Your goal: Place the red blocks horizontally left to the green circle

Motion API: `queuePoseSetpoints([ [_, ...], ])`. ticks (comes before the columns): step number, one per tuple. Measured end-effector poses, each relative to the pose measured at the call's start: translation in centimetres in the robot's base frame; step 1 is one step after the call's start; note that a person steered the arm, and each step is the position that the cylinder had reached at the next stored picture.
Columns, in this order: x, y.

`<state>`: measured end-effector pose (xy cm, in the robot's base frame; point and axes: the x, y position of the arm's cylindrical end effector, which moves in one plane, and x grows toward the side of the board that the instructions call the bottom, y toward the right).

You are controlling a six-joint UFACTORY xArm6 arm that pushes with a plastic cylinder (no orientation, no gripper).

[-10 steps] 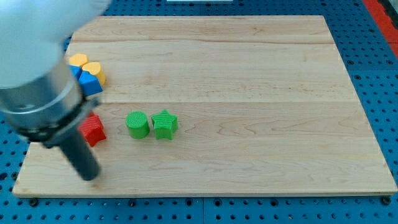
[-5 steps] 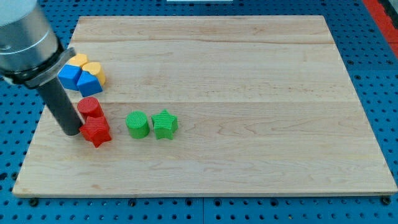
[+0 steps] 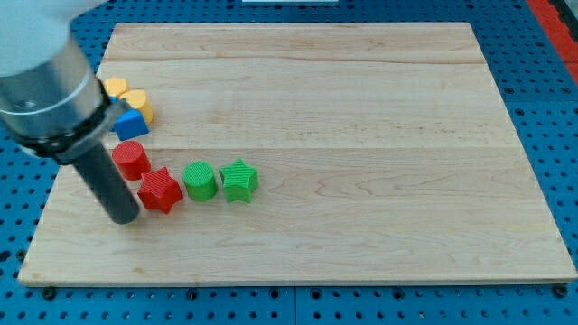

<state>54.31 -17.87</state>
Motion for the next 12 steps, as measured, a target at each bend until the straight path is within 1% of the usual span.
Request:
queuePoseSetpoints([
  [6, -1.0, 0.4],
  [7, 0.6, 0.4],
  [8, 0.9, 9.5],
  [9, -0.3, 19.8],
  [10, -3.1, 20.7],
  [11, -7.0, 17.1],
  [12, -8.9, 11.6],
])
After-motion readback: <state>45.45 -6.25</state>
